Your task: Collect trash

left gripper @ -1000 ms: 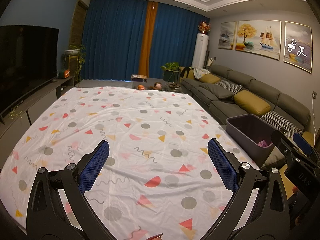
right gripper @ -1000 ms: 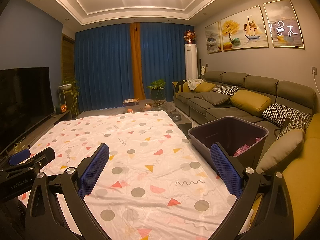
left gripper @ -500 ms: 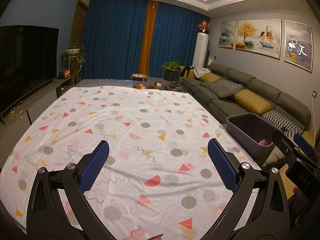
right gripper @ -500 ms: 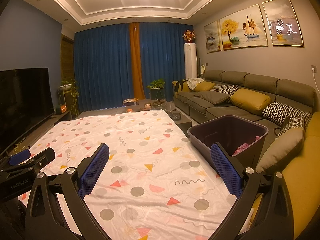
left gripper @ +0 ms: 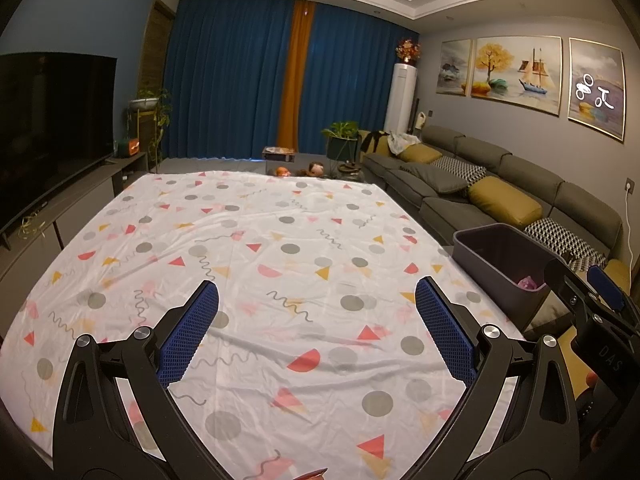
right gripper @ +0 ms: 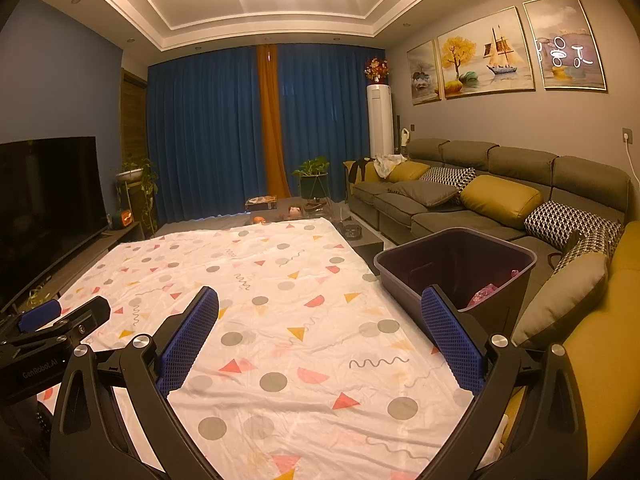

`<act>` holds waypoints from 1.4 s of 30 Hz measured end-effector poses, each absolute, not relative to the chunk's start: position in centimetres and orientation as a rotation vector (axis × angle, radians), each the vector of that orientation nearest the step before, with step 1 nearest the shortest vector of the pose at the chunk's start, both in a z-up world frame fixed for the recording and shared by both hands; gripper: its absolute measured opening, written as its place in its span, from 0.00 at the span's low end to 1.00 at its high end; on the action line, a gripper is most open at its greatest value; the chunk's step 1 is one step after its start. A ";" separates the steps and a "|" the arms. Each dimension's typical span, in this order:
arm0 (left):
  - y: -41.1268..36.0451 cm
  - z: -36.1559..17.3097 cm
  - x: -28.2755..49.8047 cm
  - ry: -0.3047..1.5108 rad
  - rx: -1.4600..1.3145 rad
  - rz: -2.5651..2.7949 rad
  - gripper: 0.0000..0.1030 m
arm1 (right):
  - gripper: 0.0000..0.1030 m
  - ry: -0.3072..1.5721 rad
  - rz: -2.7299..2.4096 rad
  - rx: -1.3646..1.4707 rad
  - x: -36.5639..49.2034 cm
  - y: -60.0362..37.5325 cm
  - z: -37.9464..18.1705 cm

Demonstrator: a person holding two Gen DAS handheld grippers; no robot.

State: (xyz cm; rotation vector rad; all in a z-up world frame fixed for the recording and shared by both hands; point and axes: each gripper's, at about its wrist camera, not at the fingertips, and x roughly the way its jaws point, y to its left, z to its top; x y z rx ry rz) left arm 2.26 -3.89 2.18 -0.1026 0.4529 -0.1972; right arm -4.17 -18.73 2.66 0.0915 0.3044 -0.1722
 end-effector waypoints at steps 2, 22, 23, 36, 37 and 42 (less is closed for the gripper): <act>-3.9 2.2 2.3 0.453 -0.103 -0.195 0.94 | 0.95 0.304 -0.172 0.093 -4.2 -18.9 2.6; -4.0 2.2 2.3 0.439 -0.093 -0.198 0.87 | 0.95 0.305 -0.175 0.095 -4.2 -19.1 2.6; -4.1 2.2 2.3 0.440 -0.092 -0.198 0.86 | 0.95 0.305 -0.175 0.096 -4.2 -19.1 2.6; -4.1 2.0 2.7 0.460 -0.091 -0.207 0.86 | 0.95 0.307 -0.178 0.099 -4.2 -19.2 2.5; -4.1 2.0 2.7 0.461 -0.089 -0.207 0.86 | 0.95 0.307 -0.178 0.098 -4.2 -19.1 2.5; -4.3 2.2 2.5 0.455 -0.084 -0.211 0.86 | 0.95 0.306 -0.178 0.098 -4.2 -19.2 2.5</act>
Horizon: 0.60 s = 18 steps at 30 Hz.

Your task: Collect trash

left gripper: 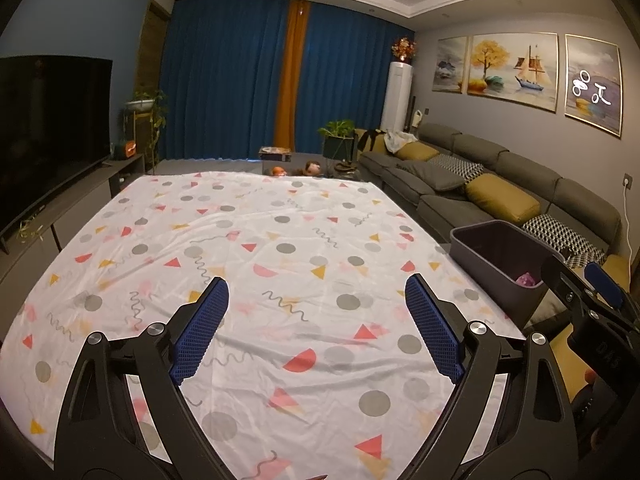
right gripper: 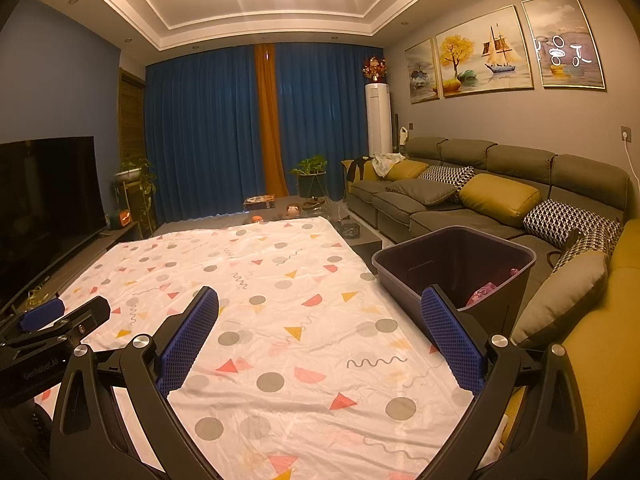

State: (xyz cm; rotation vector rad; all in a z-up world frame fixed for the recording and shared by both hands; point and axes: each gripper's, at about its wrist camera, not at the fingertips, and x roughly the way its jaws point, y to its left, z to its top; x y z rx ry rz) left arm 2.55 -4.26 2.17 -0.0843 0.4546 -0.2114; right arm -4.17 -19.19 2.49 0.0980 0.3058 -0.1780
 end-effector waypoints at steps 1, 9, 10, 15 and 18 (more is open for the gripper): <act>-4.3 2.2 2.6 0.453 -0.084 -0.211 0.86 | 0.95 0.306 -0.178 0.098 -4.2 -19.2 2.5; -4.2 2.5 2.5 0.442 -0.074 -0.209 0.88 | 0.95 0.306 -0.175 0.096 -4.1 -19.2 2.6; -4.3 2.5 2.5 0.441 -0.070 -0.208 0.89 | 0.95 0.305 -0.175 0.093 -4.1 -19.2 2.6; -4.4 2.7 2.4 0.431 -0.057 -0.199 0.94 | 0.95 0.301 -0.178 0.101 -4.0 -19.3 2.9; -4.4 2.7 2.5 0.437 -0.052 -0.183 0.94 | 0.95 0.301 -0.177 0.102 -3.9 -19.4 3.0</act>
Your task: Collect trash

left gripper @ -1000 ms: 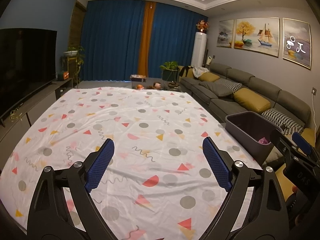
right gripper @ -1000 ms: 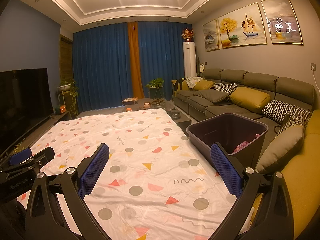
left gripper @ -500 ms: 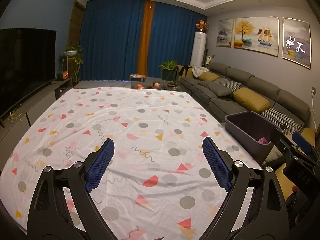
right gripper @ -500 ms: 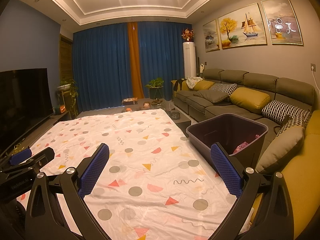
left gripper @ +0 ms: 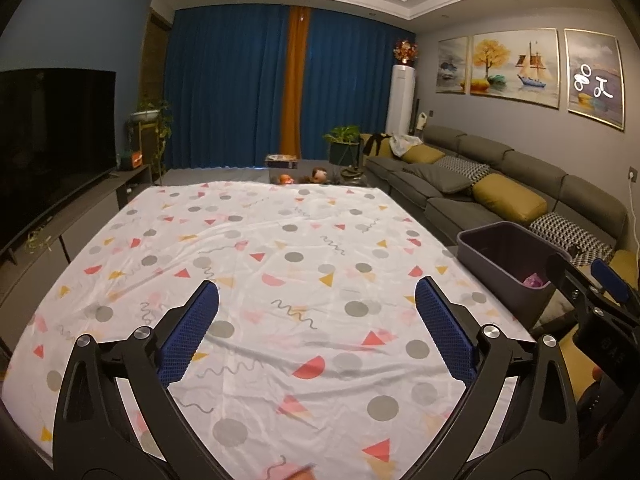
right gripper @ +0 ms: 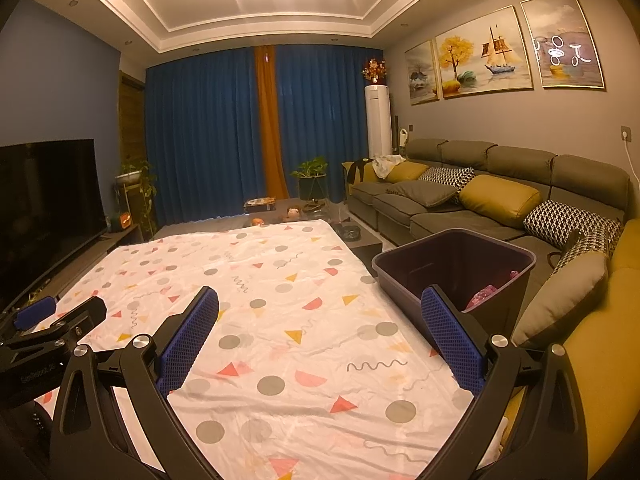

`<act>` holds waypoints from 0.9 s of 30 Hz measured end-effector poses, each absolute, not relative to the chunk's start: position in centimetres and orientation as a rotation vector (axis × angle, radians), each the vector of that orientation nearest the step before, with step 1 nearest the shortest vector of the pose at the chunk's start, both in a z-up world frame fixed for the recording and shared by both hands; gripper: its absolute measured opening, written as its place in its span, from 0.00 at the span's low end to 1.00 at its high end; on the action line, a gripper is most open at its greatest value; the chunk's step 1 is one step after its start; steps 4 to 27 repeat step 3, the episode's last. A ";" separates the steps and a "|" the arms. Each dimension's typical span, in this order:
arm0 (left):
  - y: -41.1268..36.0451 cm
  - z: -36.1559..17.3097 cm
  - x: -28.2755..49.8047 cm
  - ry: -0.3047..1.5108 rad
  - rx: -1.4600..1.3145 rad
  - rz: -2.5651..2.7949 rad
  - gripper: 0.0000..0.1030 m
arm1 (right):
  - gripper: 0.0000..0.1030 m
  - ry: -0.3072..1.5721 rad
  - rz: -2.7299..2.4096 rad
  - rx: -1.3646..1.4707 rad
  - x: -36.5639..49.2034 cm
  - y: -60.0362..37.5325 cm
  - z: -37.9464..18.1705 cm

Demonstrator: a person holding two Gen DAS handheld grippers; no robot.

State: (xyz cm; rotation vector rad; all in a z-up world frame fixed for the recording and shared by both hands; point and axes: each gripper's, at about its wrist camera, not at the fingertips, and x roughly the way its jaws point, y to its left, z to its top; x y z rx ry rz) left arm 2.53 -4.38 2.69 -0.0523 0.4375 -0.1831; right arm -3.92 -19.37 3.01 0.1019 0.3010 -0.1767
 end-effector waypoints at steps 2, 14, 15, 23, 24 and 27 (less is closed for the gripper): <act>-4.3 2.7 2.7 0.446 -0.061 -0.192 0.94 | 0.95 0.299 -0.177 0.100 -3.9 -19.4 3.0; -4.2 2.6 2.8 0.452 -0.066 -0.193 0.94 | 0.95 0.299 -0.177 0.100 -3.9 -19.4 3.0; -4.2 2.6 2.8 0.452 -0.066 -0.193 0.94 | 0.95 0.299 -0.177 0.100 -3.9 -19.4 3.0; -4.2 2.6 2.8 0.452 -0.066 -0.193 0.94 | 0.95 0.299 -0.177 0.100 -3.9 -19.4 3.0; -4.2 2.6 2.8 0.452 -0.066 -0.193 0.94 | 0.95 0.299 -0.177 0.100 -3.9 -19.4 3.0; -4.2 2.6 2.8 0.452 -0.066 -0.193 0.94 | 0.95 0.299 -0.177 0.100 -3.9 -19.4 3.0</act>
